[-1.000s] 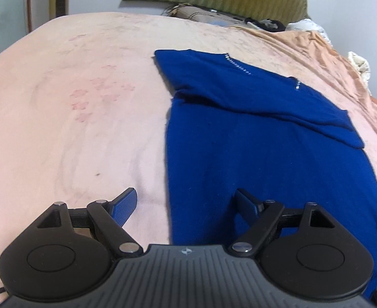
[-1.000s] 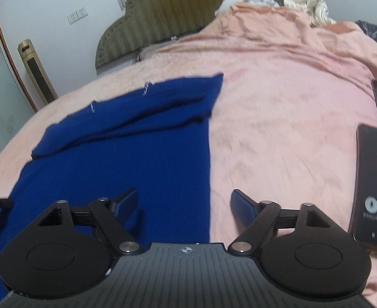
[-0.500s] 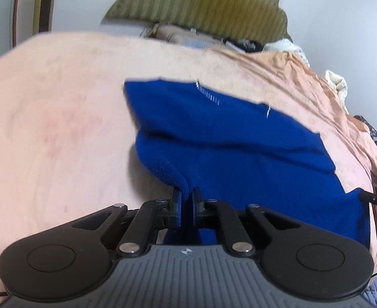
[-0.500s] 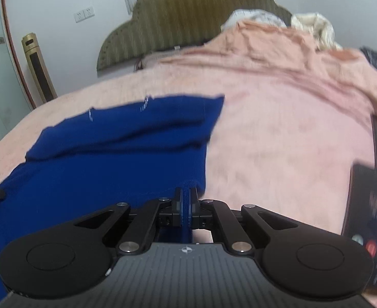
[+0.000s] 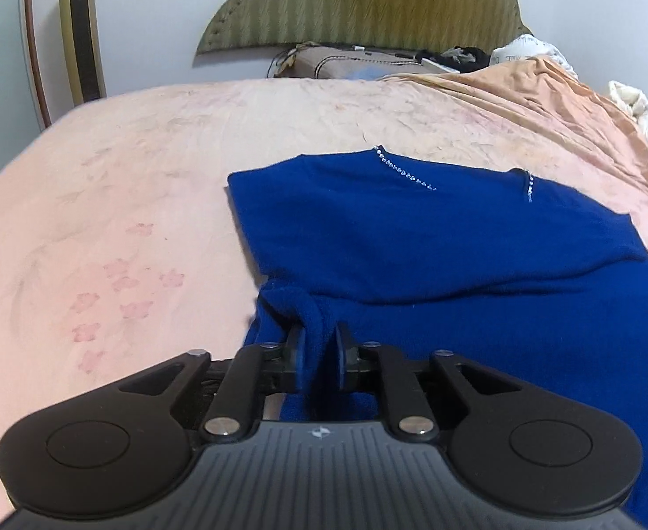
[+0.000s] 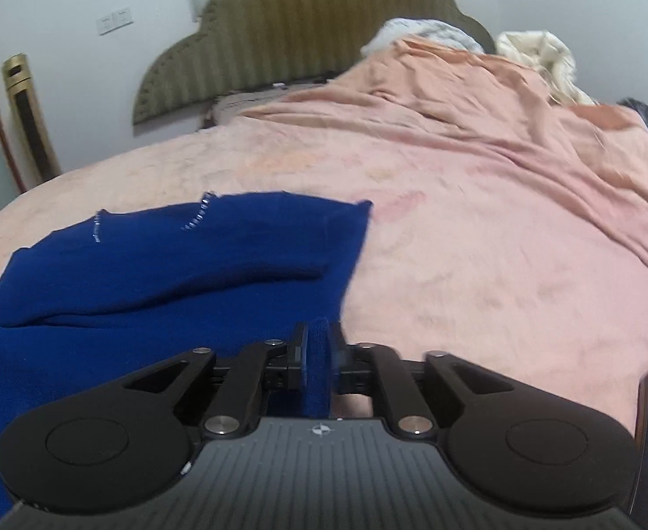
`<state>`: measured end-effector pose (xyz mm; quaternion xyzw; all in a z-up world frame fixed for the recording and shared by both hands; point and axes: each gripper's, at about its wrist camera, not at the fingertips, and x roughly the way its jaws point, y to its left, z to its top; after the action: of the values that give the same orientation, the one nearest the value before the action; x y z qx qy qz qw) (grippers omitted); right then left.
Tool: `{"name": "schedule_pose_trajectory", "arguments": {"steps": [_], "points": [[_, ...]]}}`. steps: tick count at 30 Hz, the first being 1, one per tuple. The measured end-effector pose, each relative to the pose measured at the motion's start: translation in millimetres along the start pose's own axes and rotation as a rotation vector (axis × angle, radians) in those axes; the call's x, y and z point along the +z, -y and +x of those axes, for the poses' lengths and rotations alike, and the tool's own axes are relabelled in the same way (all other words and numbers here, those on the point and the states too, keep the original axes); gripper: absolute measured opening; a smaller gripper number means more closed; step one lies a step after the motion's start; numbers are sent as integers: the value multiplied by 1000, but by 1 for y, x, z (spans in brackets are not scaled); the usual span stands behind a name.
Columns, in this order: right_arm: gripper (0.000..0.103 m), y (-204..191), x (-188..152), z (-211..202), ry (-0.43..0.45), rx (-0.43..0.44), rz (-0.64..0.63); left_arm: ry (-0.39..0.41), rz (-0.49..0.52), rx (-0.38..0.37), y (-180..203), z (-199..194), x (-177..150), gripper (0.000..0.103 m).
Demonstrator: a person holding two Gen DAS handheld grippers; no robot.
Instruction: Fold small clothes
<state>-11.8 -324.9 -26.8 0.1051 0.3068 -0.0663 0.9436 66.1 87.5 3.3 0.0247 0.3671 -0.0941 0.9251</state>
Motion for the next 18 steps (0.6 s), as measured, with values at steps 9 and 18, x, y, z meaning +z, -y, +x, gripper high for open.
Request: {"name": "schedule_pose_trajectory", "arguments": {"steps": [9,18], "points": [[47,-39,-35,-63,29,102,-130,78,99,84,36,-54,-31,71],[77,-72,-85,-65,-70,9,-377,-29,143,130,53,-60,-73,71]]}}
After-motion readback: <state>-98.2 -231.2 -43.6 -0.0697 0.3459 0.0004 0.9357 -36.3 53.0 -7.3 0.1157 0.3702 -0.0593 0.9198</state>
